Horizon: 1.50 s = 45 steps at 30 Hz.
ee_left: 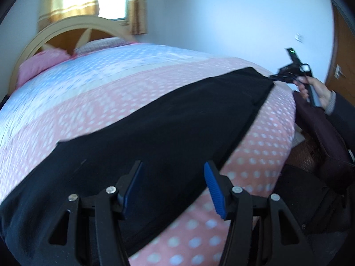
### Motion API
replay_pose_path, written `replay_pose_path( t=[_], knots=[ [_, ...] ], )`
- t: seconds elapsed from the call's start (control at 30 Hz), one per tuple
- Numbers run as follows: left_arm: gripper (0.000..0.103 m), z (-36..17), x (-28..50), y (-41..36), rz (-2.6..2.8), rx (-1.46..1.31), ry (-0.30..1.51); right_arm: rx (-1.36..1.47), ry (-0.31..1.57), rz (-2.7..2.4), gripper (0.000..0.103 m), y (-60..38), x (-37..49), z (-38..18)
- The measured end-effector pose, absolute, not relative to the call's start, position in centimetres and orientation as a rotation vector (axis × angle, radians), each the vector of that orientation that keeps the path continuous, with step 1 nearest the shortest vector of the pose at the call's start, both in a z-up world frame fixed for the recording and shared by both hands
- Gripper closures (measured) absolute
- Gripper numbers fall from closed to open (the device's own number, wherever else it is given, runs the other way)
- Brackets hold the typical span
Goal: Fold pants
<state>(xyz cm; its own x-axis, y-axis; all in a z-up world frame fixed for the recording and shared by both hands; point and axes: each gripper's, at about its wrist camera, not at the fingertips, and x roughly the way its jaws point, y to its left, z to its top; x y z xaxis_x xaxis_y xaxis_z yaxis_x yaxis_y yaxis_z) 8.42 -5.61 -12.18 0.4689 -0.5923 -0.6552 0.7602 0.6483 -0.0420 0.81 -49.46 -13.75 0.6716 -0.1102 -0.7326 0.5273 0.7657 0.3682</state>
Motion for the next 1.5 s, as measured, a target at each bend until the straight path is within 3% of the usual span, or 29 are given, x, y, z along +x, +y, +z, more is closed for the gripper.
replay_pose_path(
  t=[0.03, 0.1, 0.13, 0.17, 0.37, 0.5, 0.53, 0.63, 0.7, 0.73, 0.8, 1.17, 1.33, 1.5],
  knots=[
    [0.044, -12.1, 8.4, -6.4, -0.86, 0.289, 0.687, 0.601, 0.745, -0.383, 0.096, -49.4, 0.8, -13.7],
    [0.044, -12.0, 8.2, -8.0, -0.891, 0.331, 0.684, 0.619, 0.729, -0.379, 0.084, -49.4, 0.6, -13.6],
    [0.044, -12.0, 8.1, -9.0, -0.905, 0.354, 0.679, 0.631, 0.723, -0.384, 0.062, -49.4, 0.5, -13.6],
    [0.044, -12.0, 8.1, -9.7, -0.917, 0.366, 0.675, 0.642, 0.712, -0.383, 0.051, -49.3, 0.3, -13.5],
    [0.045, -11.9, 8.1, -14.6, -0.973, 0.437, 0.667, 0.622, 0.716, -0.339, 0.051, -47.6, -0.6, -13.0],
    [0.051, -12.5, 8.2, -16.8, -1.018, 0.465, 0.698, 0.621, 0.725, -0.335, 0.052, -47.4, -0.2, -13.5],
    [0.051, -12.6, 8.0, -17.2, -1.019, 0.482, 0.699, 0.618, 0.723, -0.338, 0.057, -47.5, 0.0, -13.7],
    [0.063, -12.8, 8.1, -18.1, -0.996, 0.512, 0.708, 0.603, 0.731, -0.337, 0.077, -47.4, 0.5, -14.1],
    [0.088, -12.5, 8.5, -18.0, -1.02, 0.479, 0.731, 0.584, 0.73, -0.34, 0.085, -47.3, 0.8, -14.1],
    [0.09, -12.4, 8.6, -17.9, -1.022, 0.473, 0.742, 0.578, 0.727, -0.338, 0.091, -47.3, 0.9, -14.1],
    [0.095, -12.2, 8.7, -17.8, -1.026, 0.465, 0.748, 0.567, 0.721, -0.329, 0.095, -47.2, 1.0, -13.9],
    [0.1, -10.5, 7.6, -16.3, -1.068, 0.396, 0.721, 0.57, 0.661, -0.308, 0.097, -47.5, -0.8, -12.0],
    [0.1, -12.3, 7.3, -16.8, -1.078, 0.432, 0.764, 0.594, 0.714, -0.332, 0.097, -47.9, -0.4, -14.4],
    [0.1, -12.1, 7.2, -16.8, -1.053, 0.442, 0.716, 0.577, 0.669, -0.303, 0.097, -47.2, -1.4, -12.8]
  ],
)
